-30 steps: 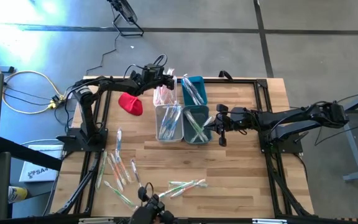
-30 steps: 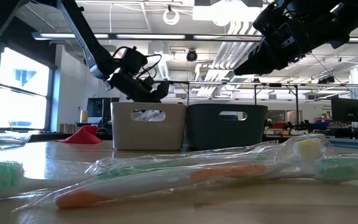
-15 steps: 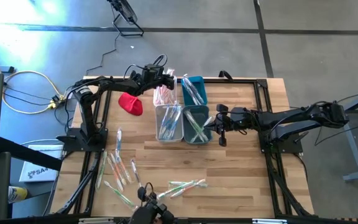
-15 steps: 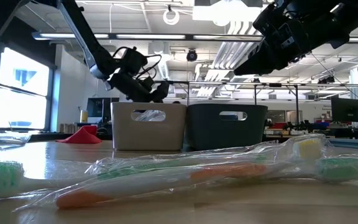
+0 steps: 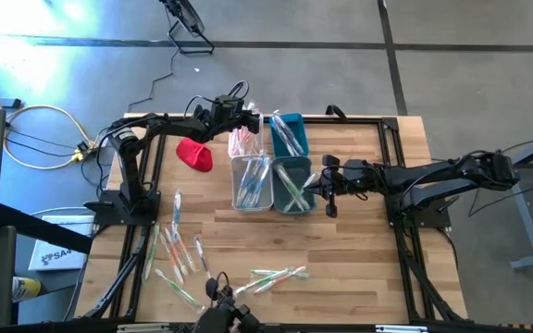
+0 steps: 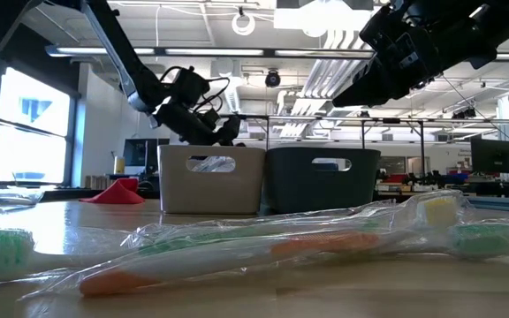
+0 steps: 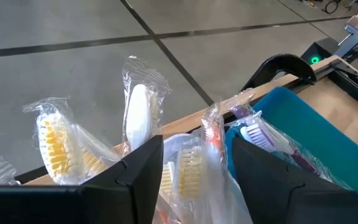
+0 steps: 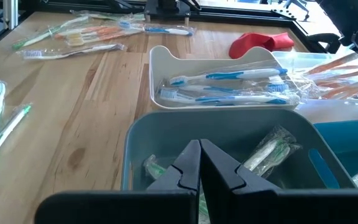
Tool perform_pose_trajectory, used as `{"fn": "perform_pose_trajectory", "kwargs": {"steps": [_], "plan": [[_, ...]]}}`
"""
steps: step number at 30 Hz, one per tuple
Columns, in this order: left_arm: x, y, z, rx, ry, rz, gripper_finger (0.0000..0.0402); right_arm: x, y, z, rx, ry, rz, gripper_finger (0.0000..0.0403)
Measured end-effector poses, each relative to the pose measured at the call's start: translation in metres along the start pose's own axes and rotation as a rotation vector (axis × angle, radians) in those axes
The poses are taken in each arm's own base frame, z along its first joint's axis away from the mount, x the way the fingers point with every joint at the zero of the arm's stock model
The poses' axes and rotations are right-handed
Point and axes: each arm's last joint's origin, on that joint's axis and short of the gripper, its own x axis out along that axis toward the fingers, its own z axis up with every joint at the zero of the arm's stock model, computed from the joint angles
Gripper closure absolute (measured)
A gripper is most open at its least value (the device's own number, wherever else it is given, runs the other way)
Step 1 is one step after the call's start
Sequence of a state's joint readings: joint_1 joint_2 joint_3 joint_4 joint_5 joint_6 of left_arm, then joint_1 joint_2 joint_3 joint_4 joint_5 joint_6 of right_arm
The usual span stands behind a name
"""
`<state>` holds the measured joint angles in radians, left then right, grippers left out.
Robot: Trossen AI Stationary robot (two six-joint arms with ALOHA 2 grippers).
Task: Pick & Place Toothbrushes
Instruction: Put the orange toothbrush into the transparent bin
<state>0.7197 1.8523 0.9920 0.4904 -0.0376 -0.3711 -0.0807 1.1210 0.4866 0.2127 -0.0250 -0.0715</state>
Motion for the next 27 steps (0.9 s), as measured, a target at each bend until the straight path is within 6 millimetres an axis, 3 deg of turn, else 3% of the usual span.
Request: {"fn": "perform_pose_trajectory", "kwargs": {"steps": [16, 20, 27], "plan": [[-0.004, -0.007, 0.001, 0.024, 0.044, -0.107, 0.0213, 0.0, -0.002, 0.0, 0.058, 0.002, -0.052, 0.0401], [-0.015, -0.018, 0.001, 0.081, 0.037, -0.142, 0.0213, 0.0, -0.002, 0.0, 0.071, 0.002, -0.053, 0.0401], [-0.051, -0.033, -0.001, 0.164, 0.015, -0.2, 0.0213, 0.0, -0.002, 0.0, 0.071, 0.001, -0.053, 0.0401]]}}
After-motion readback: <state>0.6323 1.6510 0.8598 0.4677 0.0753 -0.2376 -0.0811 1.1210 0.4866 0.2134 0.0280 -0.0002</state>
